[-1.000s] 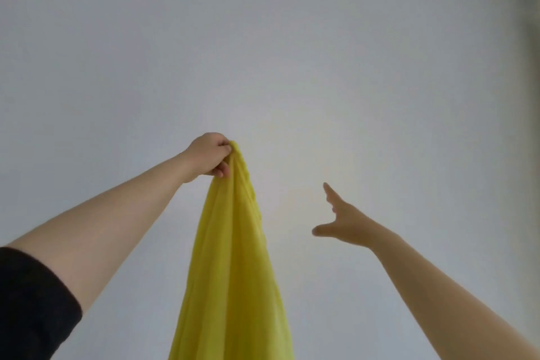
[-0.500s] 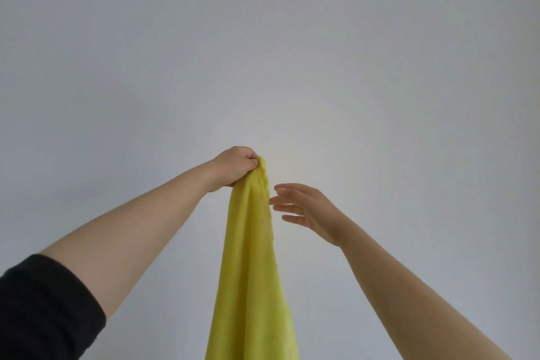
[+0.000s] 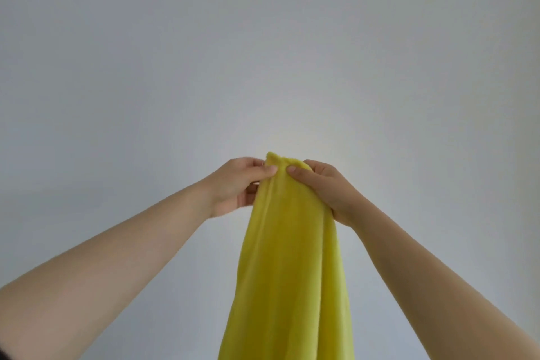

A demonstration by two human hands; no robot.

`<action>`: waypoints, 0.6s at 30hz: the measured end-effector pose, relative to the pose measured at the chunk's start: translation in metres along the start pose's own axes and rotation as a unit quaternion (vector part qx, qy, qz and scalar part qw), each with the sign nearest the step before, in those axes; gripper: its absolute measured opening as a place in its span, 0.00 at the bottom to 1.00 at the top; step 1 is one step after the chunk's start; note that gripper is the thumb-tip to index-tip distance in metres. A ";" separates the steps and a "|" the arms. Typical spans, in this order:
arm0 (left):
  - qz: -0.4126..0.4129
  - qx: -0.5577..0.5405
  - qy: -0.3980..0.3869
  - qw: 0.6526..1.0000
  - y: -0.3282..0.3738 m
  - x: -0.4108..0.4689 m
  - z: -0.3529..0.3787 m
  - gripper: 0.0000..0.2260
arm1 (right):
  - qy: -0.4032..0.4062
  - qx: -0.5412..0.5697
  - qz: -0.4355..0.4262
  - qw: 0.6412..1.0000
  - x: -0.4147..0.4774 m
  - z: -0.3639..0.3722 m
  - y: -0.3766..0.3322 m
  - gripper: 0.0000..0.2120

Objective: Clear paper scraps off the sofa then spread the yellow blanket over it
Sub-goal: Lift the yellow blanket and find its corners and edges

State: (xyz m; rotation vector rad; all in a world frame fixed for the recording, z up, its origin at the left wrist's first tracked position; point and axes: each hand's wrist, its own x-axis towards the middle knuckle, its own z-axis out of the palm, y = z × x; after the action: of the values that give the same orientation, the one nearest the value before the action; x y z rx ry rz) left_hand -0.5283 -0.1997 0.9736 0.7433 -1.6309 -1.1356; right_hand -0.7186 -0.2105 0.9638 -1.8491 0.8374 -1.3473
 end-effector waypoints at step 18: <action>0.055 -0.003 0.077 0.995 -0.098 -0.069 0.018 0.08 | -0.037 -0.067 0.017 0.997 -0.034 -0.002 0.012 0.18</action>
State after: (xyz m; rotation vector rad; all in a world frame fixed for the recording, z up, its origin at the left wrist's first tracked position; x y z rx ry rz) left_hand -0.5269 -0.1709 0.8555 0.7093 -1.5191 -0.9804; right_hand -0.7307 -0.1901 0.9369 -1.9657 0.9355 -1.2197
